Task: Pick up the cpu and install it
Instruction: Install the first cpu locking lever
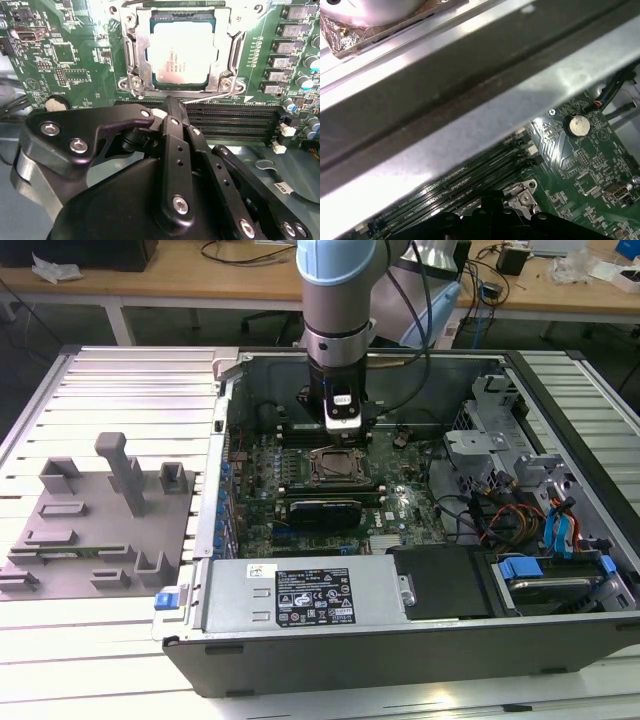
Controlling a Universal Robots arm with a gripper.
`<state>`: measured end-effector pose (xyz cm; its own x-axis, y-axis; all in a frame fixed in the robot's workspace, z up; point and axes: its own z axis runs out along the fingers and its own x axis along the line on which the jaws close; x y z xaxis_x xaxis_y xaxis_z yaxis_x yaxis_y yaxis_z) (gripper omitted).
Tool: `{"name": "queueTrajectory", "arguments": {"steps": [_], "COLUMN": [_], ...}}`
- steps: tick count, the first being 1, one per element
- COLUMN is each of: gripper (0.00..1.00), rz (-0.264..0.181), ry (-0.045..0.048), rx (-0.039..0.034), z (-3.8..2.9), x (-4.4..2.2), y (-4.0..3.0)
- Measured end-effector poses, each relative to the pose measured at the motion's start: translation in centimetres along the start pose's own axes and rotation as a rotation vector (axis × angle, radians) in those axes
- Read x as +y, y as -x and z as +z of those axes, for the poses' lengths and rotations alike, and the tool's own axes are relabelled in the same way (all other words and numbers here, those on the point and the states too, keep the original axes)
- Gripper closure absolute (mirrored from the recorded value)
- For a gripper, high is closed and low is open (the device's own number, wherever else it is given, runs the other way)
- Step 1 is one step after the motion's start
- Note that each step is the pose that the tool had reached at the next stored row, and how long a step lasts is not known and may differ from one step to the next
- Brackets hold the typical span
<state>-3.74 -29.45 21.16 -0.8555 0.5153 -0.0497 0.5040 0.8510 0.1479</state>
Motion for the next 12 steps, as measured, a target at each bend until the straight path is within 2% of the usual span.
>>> {"name": "queueTrajectory", "arguments": {"steps": [3, 9, 12], "gripper": [0.89, 0.89, 0.89], "rz": [-0.014, -0.135, -0.180], "ry": [0.0008, 0.0068, 0.0086], "rx": [0.0019, 0.0202, 0.0266], "z": [0.01, 0.03, 0.04], "x": [0.01, 0.01, 0.04], "y": [0.00, -0.01, -0.03]}}
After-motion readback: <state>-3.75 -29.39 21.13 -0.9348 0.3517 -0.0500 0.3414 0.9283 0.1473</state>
